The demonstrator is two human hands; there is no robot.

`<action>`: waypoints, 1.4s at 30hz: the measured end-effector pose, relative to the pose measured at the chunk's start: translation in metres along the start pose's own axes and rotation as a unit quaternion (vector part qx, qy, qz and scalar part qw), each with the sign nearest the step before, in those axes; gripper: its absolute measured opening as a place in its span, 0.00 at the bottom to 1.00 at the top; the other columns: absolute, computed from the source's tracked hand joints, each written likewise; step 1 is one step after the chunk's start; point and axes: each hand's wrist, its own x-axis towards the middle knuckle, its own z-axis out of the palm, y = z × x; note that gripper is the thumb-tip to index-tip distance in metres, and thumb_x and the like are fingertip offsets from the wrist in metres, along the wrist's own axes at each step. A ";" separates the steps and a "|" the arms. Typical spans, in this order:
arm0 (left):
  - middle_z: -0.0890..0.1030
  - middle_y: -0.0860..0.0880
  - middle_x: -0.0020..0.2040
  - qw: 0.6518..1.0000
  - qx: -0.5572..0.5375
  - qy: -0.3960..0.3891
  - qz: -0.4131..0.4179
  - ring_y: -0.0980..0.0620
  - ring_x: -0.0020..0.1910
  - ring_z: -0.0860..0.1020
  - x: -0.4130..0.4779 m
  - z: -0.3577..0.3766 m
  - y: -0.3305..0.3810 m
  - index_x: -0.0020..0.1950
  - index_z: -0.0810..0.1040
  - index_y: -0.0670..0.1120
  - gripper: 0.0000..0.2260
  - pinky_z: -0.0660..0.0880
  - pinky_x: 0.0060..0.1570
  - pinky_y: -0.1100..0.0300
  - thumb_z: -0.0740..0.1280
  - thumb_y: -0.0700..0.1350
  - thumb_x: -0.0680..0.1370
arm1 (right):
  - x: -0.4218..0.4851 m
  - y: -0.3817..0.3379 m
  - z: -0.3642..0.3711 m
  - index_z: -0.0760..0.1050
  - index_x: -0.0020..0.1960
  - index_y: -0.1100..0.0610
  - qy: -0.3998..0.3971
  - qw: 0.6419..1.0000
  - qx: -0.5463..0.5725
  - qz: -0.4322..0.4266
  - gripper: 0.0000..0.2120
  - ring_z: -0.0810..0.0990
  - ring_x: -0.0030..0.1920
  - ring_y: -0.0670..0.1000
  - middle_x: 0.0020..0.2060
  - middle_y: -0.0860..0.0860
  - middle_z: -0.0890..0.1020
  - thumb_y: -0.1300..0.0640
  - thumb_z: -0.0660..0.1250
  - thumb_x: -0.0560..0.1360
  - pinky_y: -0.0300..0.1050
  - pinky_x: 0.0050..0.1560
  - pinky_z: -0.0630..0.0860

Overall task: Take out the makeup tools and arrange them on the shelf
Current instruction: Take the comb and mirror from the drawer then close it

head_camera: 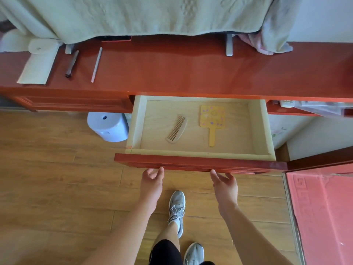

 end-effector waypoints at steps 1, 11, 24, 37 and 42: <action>0.77 0.48 0.64 0.994 0.107 0.004 0.008 0.50 0.59 0.78 -0.002 -0.003 -0.001 0.69 0.69 0.41 0.26 0.72 0.62 0.54 0.64 0.58 0.80 | -0.002 -0.002 -0.003 0.69 0.67 0.58 -0.001 0.998 -0.066 -0.017 0.33 0.78 0.57 0.50 0.54 0.45 0.82 0.39 0.71 0.71 0.47 0.57 0.71; 0.76 0.47 0.66 0.775 0.595 0.059 0.205 0.46 0.65 0.74 -0.029 -0.022 0.017 0.71 0.70 0.44 0.27 0.69 0.65 0.52 0.54 0.62 0.81 | -0.033 -0.036 -0.045 0.69 0.67 0.57 0.002 0.776 -0.580 -0.246 0.27 0.71 0.63 0.55 0.63 0.52 0.74 0.39 0.54 0.79 0.49 0.59 0.72; 0.75 0.47 0.67 0.782 0.542 0.080 0.299 0.47 0.67 0.72 -0.128 -0.027 0.082 0.71 0.69 0.43 0.26 0.69 0.68 0.52 0.56 0.60 0.81 | -0.114 -0.105 -0.088 0.68 0.66 0.57 -0.010 0.773 -0.520 -0.364 0.23 0.71 0.63 0.54 0.61 0.52 0.75 0.42 0.59 0.79 0.48 0.61 0.71; 0.77 0.49 0.54 0.750 0.538 0.079 0.377 0.48 0.54 0.76 -0.087 -0.006 0.164 0.63 0.72 0.44 0.21 0.75 0.55 0.54 0.61 0.59 0.80 | -0.091 -0.181 -0.062 0.65 0.69 0.57 -0.003 0.777 -0.515 -0.361 0.25 0.70 0.64 0.54 0.63 0.52 0.74 0.42 0.57 0.79 0.49 0.59 0.73; 0.77 0.48 0.61 0.757 0.537 0.050 0.369 0.47 0.60 0.75 -0.044 0.011 0.181 0.67 0.70 0.45 0.22 0.74 0.60 0.52 0.62 0.58 0.80 | -0.056 -0.199 -0.043 0.67 0.67 0.57 0.002 0.787 -0.521 -0.331 0.23 0.71 0.62 0.53 0.62 0.52 0.75 0.42 0.57 0.79 0.49 0.56 0.74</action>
